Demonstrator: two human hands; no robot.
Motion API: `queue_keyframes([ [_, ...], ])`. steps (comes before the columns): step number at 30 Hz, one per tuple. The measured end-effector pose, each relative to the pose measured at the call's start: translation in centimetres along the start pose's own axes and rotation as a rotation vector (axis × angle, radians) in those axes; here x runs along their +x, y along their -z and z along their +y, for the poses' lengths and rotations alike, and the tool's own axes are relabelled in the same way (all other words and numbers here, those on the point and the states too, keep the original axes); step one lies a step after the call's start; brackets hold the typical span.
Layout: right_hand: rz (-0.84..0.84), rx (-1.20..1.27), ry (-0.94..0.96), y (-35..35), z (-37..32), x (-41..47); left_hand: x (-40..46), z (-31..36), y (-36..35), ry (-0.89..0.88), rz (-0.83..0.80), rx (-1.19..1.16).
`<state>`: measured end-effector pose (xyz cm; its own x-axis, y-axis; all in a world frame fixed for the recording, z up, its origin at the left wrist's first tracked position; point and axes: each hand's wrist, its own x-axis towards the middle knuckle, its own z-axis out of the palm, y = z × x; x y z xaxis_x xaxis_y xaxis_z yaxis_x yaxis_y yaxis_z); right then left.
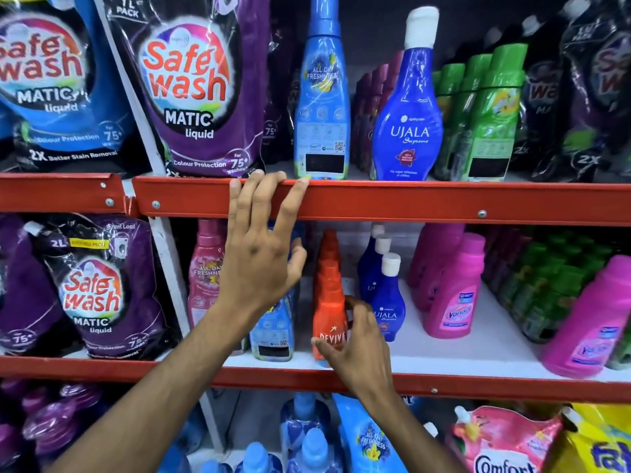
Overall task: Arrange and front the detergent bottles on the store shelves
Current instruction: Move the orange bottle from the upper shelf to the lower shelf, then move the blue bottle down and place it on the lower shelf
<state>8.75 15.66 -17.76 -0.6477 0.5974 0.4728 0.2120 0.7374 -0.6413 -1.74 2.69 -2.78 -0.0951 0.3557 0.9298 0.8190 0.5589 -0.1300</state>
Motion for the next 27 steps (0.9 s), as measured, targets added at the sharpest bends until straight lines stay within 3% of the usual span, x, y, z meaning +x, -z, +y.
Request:
queue_keyframes([
  [2, 0.049, -0.024, 0.064, 0.8, -0.3, -0.3, -0.1, -0.1, -0.1, -0.004, 0.003, 0.017],
  [10, 0.574, -0.151, 0.573, 8.7, -5.3, 1.7, -0.3, 0.3, -0.4, 0.034, 0.006, 0.049],
  [18, 0.668, -0.409, 0.5, 15.8, -9.2, 6.9, 0.3, 2.9, -0.2, 0.103, 0.027, 0.062],
  [27, 0.576, -0.347, 0.355, 18.0, -12.8, 11.8, 1.8, 5.3, -1.1, 0.006, 0.012, 0.073],
])
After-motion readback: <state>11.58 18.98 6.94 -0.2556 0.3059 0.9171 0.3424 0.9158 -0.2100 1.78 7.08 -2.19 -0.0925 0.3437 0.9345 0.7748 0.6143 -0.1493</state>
